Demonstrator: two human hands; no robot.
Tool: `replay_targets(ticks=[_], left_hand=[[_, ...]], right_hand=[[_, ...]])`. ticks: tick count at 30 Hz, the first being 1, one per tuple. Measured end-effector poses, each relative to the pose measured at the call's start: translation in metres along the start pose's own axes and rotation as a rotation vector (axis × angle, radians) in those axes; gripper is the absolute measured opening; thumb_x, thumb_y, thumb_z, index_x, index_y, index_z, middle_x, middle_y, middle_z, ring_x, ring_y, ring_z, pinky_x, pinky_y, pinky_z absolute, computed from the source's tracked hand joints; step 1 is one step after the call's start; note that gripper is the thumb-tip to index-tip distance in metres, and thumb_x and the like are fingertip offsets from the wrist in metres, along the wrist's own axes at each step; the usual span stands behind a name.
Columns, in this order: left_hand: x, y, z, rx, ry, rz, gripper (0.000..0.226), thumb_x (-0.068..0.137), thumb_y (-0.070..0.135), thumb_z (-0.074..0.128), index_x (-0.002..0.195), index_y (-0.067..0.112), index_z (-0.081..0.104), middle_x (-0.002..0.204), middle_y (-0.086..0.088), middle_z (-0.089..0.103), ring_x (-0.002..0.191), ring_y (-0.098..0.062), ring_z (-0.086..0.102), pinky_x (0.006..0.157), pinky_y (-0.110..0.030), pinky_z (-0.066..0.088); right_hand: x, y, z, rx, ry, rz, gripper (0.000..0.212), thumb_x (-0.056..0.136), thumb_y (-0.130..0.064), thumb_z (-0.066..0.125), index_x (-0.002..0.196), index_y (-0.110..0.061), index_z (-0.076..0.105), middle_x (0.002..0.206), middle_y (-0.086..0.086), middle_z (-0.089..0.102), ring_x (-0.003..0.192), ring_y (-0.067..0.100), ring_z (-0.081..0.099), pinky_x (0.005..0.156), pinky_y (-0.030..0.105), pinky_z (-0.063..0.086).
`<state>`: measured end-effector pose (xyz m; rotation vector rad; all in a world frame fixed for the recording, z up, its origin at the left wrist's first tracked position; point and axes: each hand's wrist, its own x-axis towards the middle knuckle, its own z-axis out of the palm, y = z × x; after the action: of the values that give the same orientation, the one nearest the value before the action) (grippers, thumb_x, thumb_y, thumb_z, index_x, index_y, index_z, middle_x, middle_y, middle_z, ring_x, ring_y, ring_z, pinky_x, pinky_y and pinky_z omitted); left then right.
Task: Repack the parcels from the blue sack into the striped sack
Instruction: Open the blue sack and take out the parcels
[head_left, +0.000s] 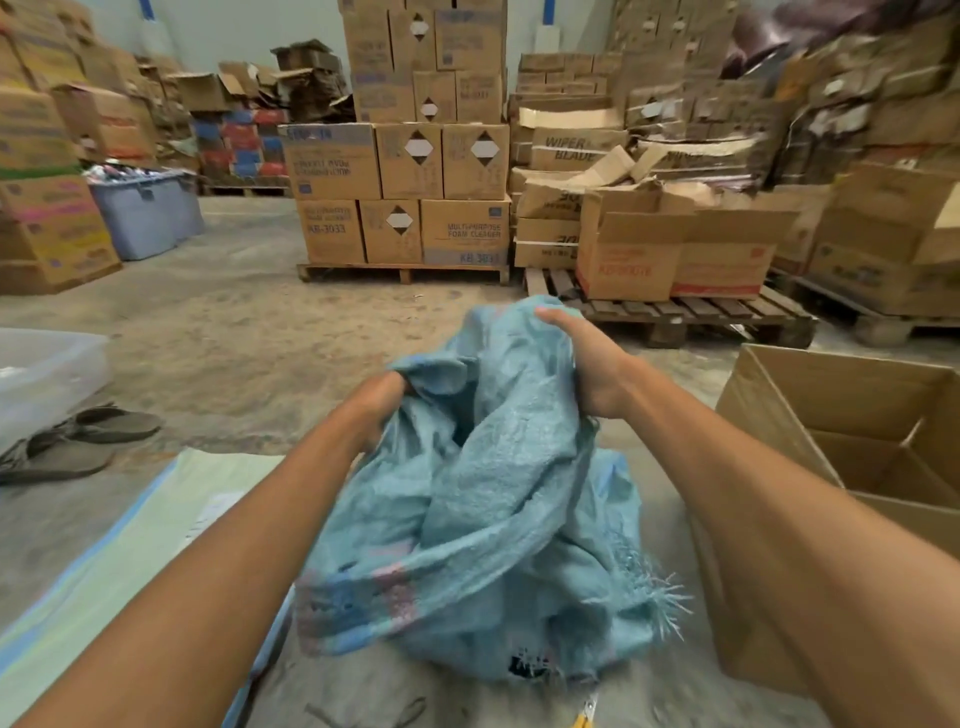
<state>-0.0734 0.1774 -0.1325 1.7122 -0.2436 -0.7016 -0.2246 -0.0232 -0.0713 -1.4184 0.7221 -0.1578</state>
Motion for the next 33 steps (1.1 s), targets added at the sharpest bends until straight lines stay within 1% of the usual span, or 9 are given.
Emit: replay_targets(ticks=[2, 4, 7, 11, 18, 23, 27, 30, 33], left_hand=[[0.005, 0.013, -0.002, -0.261, 0.039, -0.063, 0.035, 0.097, 0.023, 0.041, 0.111, 0.001, 0.066, 0.093, -0.021, 0.070, 0.081, -0.032, 0.067, 0.064, -0.038, 0.058], [0.008, 0.025, 0.000, -0.421, 0.079, -0.076, 0.033, 0.101, 0.025, 0.038, 0.093, 0.004, 0.062, 0.079, -0.016, 0.065, 0.071, -0.026, 0.061, 0.052, -0.031, 0.056], [0.006, 0.038, 0.004, -0.474, 0.096, -0.093, 0.033, 0.103, 0.025, 0.041, 0.085, 0.005, 0.060, 0.074, -0.015, 0.063, 0.068, -0.024, 0.056, 0.056, -0.032, 0.054], [-0.007, 0.030, -0.023, -0.334, 0.025, -0.151, 0.031, 0.096, 0.032, 0.052, 0.106, 0.008, 0.069, 0.105, -0.017, 0.072, 0.087, -0.031, 0.066, 0.082, -0.040, 0.055], [-0.055, -0.026, -0.120, -0.267, 0.180, -0.254, 0.025, 0.096, 0.020, 0.045, 0.097, 0.004, 0.065, 0.071, -0.017, 0.073, 0.050, -0.030, 0.069, 0.046, -0.045, 0.058], [-0.042, -0.011, -0.105, -0.223, 0.094, -0.129, 0.031, 0.090, 0.017, 0.056, 0.117, 0.004, 0.065, 0.122, -0.019, 0.067, 0.096, -0.032, 0.072, 0.097, -0.048, 0.049], [-0.019, 0.001, -0.058, -0.207, 0.083, 0.047, 0.073, 0.069, 0.007, 0.080, 0.134, 0.014, 0.050, 0.130, -0.023, 0.060, 0.110, -0.037, 0.065, 0.083, -0.047, 0.057], [-0.012, 0.006, -0.030, 0.297, 0.227, 0.310, 0.130, 0.054, 0.014, 0.092, 0.151, 0.037, 0.008, 0.147, -0.017, 0.036, 0.128, -0.040, 0.046, 0.102, -0.057, 0.043], [-0.015, 0.009, -0.012, 1.316, -0.045, 0.487, 0.149, 0.046, 0.038, 0.093, 0.152, 0.042, -0.012, 0.159, 0.002, -0.019, 0.149, -0.028, -0.015, 0.121, -0.054, 0.000]], right_hand=[[-0.006, 0.003, 0.005, -0.239, 0.003, -0.075, 0.154, 0.032, -0.077, 0.086, 0.156, -0.030, 0.008, 0.151, 0.007, 0.043, 0.128, 0.032, 0.053, 0.106, 0.053, 0.044], [-0.016, 0.013, 0.015, -0.498, -0.120, -0.056, 0.157, 0.041, -0.072, 0.087, 0.158, -0.023, -0.006, 0.161, 0.006, 0.026, 0.138, 0.032, 0.043, 0.111, 0.050, 0.039], [-0.020, 0.024, 0.022, -0.502, -0.253, 0.068, 0.072, 0.078, -0.033, 0.083, 0.137, -0.007, 0.052, 0.131, 0.014, 0.064, 0.116, 0.032, 0.064, 0.102, 0.051, 0.051], [-0.015, 0.031, -0.024, -0.208, -0.165, 0.082, 0.017, 0.089, 0.006, 0.051, 0.096, -0.001, 0.064, 0.089, 0.015, 0.070, 0.081, 0.026, 0.069, 0.083, 0.040, 0.059], [-0.015, 0.069, -0.138, 0.190, 0.354, 0.304, 0.026, 0.098, -0.025, 0.054, 0.085, -0.007, 0.066, 0.064, 0.013, 0.072, 0.066, 0.026, 0.070, 0.056, 0.039, 0.060], [-0.018, 0.037, -0.085, 0.226, 0.199, 0.224, 0.029, 0.087, -0.026, 0.062, 0.109, -0.010, 0.070, 0.104, 0.013, 0.072, 0.100, 0.029, 0.068, 0.087, 0.043, 0.056], [0.028, 0.030, -0.036, 0.359, 0.168, 0.044, 0.084, 0.052, -0.039, 0.078, 0.130, -0.021, 0.052, 0.126, 0.011, 0.062, 0.101, 0.033, 0.067, 0.088, 0.054, 0.051], [0.030, 0.021, -0.001, 0.369, 0.269, -0.129, 0.096, 0.049, -0.047, 0.087, 0.131, -0.030, 0.040, 0.116, 0.008, 0.056, 0.098, 0.029, 0.063, 0.085, 0.048, 0.056], [-0.006, 0.015, 0.026, 0.147, 0.291, -0.221, 0.048, 0.073, -0.010, 0.072, 0.116, -0.018, 0.052, 0.109, 0.009, 0.059, 0.091, 0.025, 0.061, 0.085, 0.044, 0.058]])
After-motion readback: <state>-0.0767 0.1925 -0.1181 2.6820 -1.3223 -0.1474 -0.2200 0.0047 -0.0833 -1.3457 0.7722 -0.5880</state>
